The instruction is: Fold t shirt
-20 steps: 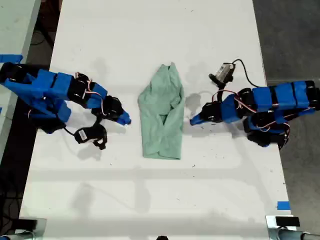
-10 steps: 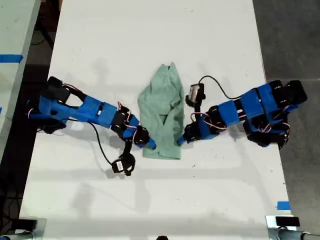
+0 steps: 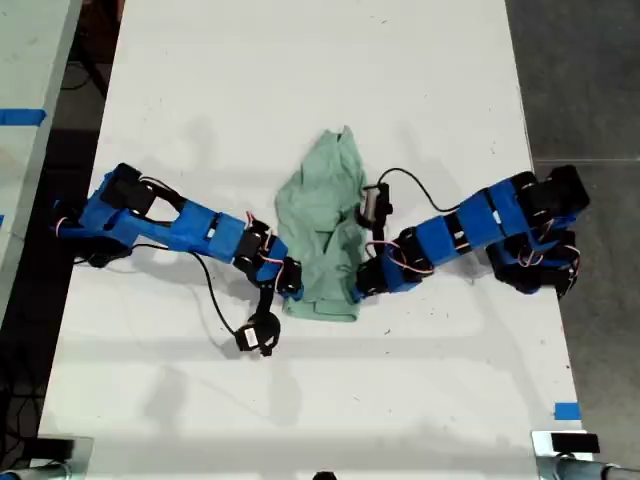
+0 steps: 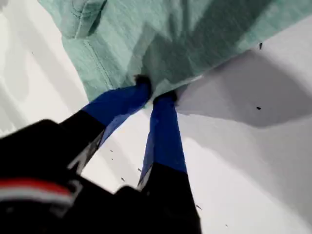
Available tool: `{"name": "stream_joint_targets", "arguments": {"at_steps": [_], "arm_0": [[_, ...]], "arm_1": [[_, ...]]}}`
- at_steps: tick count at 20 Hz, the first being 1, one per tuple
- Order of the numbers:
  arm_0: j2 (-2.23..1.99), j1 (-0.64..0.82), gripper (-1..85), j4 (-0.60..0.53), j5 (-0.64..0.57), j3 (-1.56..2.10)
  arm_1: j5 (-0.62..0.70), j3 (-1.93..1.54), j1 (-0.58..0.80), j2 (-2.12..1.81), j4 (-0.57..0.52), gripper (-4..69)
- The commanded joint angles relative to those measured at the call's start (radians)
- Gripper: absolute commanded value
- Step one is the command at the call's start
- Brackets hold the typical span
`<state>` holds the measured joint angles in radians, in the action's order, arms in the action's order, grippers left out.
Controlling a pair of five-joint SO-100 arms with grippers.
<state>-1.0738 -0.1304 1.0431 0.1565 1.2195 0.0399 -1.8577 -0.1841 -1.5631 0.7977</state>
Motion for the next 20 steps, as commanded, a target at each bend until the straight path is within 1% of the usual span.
{"name": "stream_joint_targets", "arguments": {"at_steps": [1,3,5,10,13,15,17,19,20], "arm_0": [[-0.023,-0.011,-0.2,0.011,-0.008,-0.041],[-0.028,-0.017,-0.2,0.012,-0.009,-0.048],[-0.055,-0.037,-0.2,0.012,-0.015,-0.055],[-0.204,-0.06,-0.2,0.02,-0.051,-0.077],[-0.222,-0.046,-0.2,0.035,-0.057,-0.077],[-0.239,-0.018,-0.2,0.041,-0.074,-0.077],[-0.302,0.051,-0.2,0.075,-0.101,-0.077],[-0.376,0.178,-0.2,0.107,-0.15,-0.077],[-0.403,0.256,-0.2,0.109,-0.183,-0.078]], "arm_1": [[-0.008,0.041,-0.026,-0.005,-0.011,0.6],[-0.018,0.066,-0.034,-0.005,0.02,0.5],[-0.025,0.127,-0.055,-0.009,0.074,0.5],[0.011,0.419,-0.1,-0.018,0.267,0.5],[0.018,0.456,-0.084,-0.029,0.321,0.5],[0.037,0.448,-0.046,-0.075,0.351,0.5],[0.066,0.442,0.015,-0.16,0.394,0.5],[0.092,0.416,0.118,-0.273,0.474,0.4],[0.123,0.364,0.201,-0.353,0.483,0.4]]}}
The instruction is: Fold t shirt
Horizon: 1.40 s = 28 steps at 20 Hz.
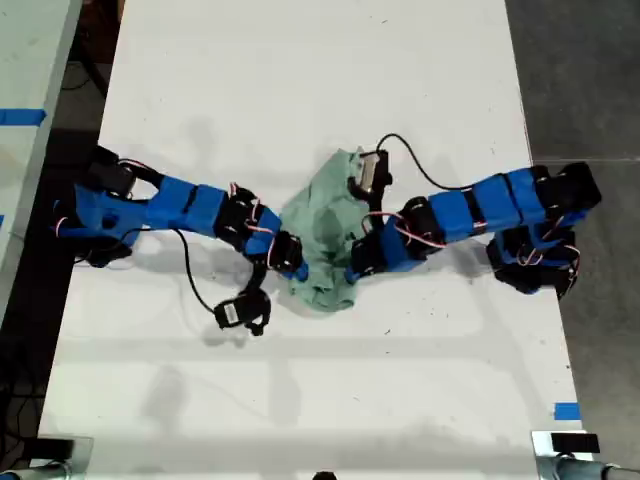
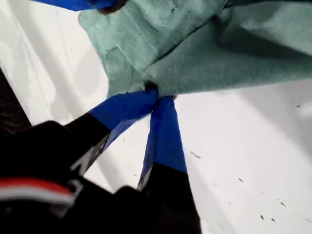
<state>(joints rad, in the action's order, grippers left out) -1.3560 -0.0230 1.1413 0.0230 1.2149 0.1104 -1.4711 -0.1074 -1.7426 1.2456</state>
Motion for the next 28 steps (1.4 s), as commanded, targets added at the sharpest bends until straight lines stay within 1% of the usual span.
{"name": "stream_joint_targets", "arguments": {"at_steps": [1,3,4,5,6,8,9,10,11,12,13,14,16,17,18,19,20,22,24,26,27,28], "arm_0": [[-0.141,0.233,-0.2,0.011,-0.077,-0.074],[-0.14,0.4,0.3,0.006,-0.118,-0.074],[-0.118,0.471,5.7,0.006,-0.123,-0.074],[-0.097,0.529,10.4,0.002,-0.132,-0.074],[-0.091,0.578,12.7,0.009,-0.141,-0.074],[-0.12,0.646,14.0,0.061,-0.164,-0.074],[-0.161,0.664,10.1,0.094,-0.186,-0.075],[-0.215,0.675,8.1,0.123,-0.199,-0.075],[-0.272,0.681,-0.2,0.141,-0.229,-0.075],[-0.331,0.681,-0.2,0.176,-0.241,-0.081],[-0.396,0.68,-0.2,0.224,-0.242,-0.083],[-0.465,0.664,-0.2,0.27,-0.244,-0.074],[-0.649,0.572,-0.2,0.302,-0.241,0.006],[-0.755,0.505,-0.2,0.298,-0.224,0.087],[-0.87,0.431,-0.2,0.264,-0.193,0.207],[-1.002,0.347,-0.2,0.187,-0.163,0.367],[-1.131,0.262,-0.2,0.094,-0.13,0.538],[-1.358,0.126,-0.2,-0.08,-0.061,0.897],[-1.531,0.046,-0.2,-0.242,-0.044,1.232],[-1.677,0.026,-0.2,-0.364,-0.058,1.517],[-1.775,0.025,-0.2,-0.396,-0.066,1.652],[-1.905,0.018,-0.2,-0.394,-0.084,1.769]], "arm_1": [[0.089,-0.098,0.224,-0.259,0.025,0.4],[0.181,-0.219,0.457,-0.374,0.029,0.4],[0.256,-0.261,0.572,-0.41,0.025,3.5],[0.342,-0.273,0.67,-0.43,0.029,18.8],[0.411,-0.249,0.746,-0.439,0.071,26.5],[0.476,-0.141,0.871,-0.443,0.224,28.8],[0.489,-0.08,0.925,-0.451,0.307,28.8],[0.5,-0.031,0.974,-0.468,0.377,21.8],[0.515,0.003,1.017,-0.497,0.42,8.4],[0.532,0.032,1.043,-0.526,0.463,0.2],[0.554,0.052,1.046,-0.561,0.495,0.2],[0.574,0.038,1.031,-0.621,0.503,0.2],[0.589,-0.04,0.93,-0.785,0.506,0.2],[0.56,-0.101,0.844,-0.874,0.506,0.2],[0.492,-0.176,0.73,-0.959,0.499,0.2],[0.414,-0.279,0.606,-1.045,0.466,0.2],[0.351,-0.41,0.489,-1.138,0.403,0.2],[0.222,-0.736,0.252,-1.359,0.225,0.2],[0.144,-1.057,0.072,-1.591,0.077,0.2],[0.126,-1.313,-0.04,-1.767,0.0,0.2],[0.146,-1.376,-0.103,-1.764,-0.051,0.2],[0.161,-1.44,-0.16,-1.764,-0.121,0.2]]}}
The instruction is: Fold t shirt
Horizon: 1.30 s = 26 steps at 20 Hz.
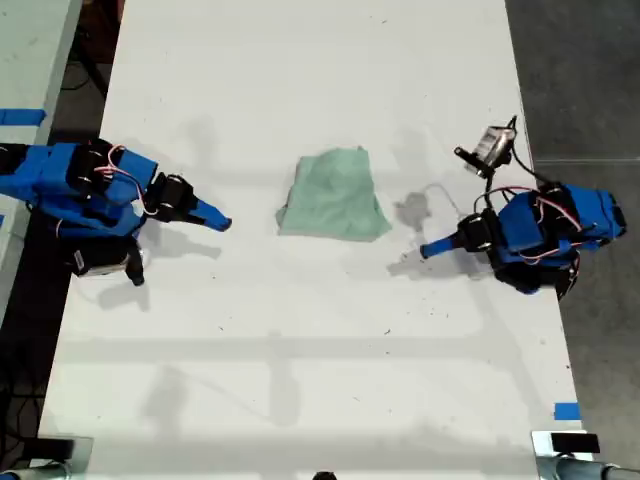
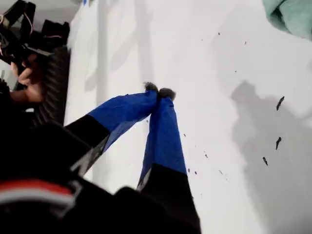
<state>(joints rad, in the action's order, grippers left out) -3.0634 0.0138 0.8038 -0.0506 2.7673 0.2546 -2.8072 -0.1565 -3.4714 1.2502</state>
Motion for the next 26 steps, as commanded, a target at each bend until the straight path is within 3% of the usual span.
{"name": "stream_joint_targets", "arguments": {"at_steps": [1,3,7,10,14,17,19,26], "arm_0": [[-0.354,-0.032,-0.2,-0.008,-0.02,0.316],[-0.528,-0.035,-0.2,0.133,-0.006,0.428],[-0.541,-0.046,-0.2,0.127,0.002,0.451],[-0.541,-0.038,-0.2,0.138,0.011,0.451],[-0.541,0.049,-0.2,0.213,0.149,0.451],[-0.541,0.054,-0.2,0.218,0.149,0.451],[-0.541,0.052,-0.2,0.218,0.141,0.451],[-0.541,0.06,-0.2,0.219,0.133,0.451]], "arm_1": [[0.018,-0.146,-0.143,-0.035,-0.164,0.2],[-0.017,-0.189,-0.132,-0.035,-0.078,0.2],[-0.153,-0.272,0.114,-0.037,0.052,0.2],[-0.046,-0.267,0.308,-0.037,0.137,1.2],[0.032,-0.219,0.29,-0.037,0.118,1.9],[0.032,-0.261,0.383,-0.037,0.141,0.0],[-0.018,-0.276,0.333,-0.037,0.129,0.0],[0.005,-0.281,0.336,-0.037,0.12,-0.1]]}}
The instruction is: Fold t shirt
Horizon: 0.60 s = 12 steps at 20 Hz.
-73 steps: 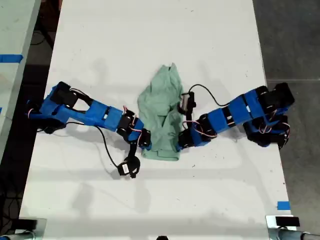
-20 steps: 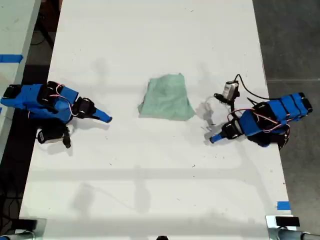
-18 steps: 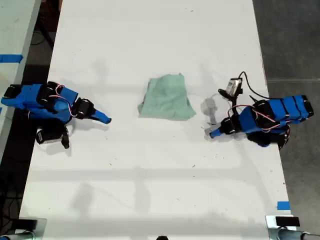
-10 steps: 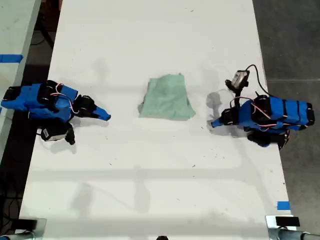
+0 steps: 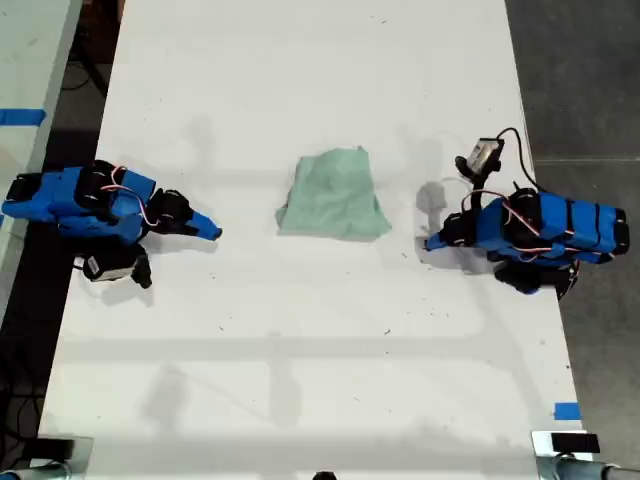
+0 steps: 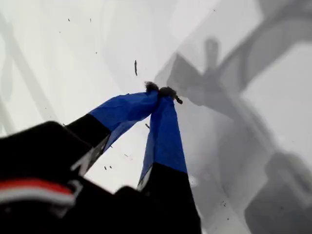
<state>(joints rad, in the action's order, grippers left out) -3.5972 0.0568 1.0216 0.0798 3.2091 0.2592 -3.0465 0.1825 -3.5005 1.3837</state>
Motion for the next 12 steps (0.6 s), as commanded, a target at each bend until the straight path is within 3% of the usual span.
{"name": "stream_joint_targets", "arguments": {"at_steps": [1,12], "arm_0": [[-0.008,0.028,-0.2,0.002,-0.005,0.009],[-0.008,0.023,-0.2,0.002,-0.005,0.009]], "arm_1": [[0.002,-0.043,-0.003,-0.008,-0.015,-0.1],[-0.008,-0.044,-0.011,-0.008,-0.017,-0.1]]}}
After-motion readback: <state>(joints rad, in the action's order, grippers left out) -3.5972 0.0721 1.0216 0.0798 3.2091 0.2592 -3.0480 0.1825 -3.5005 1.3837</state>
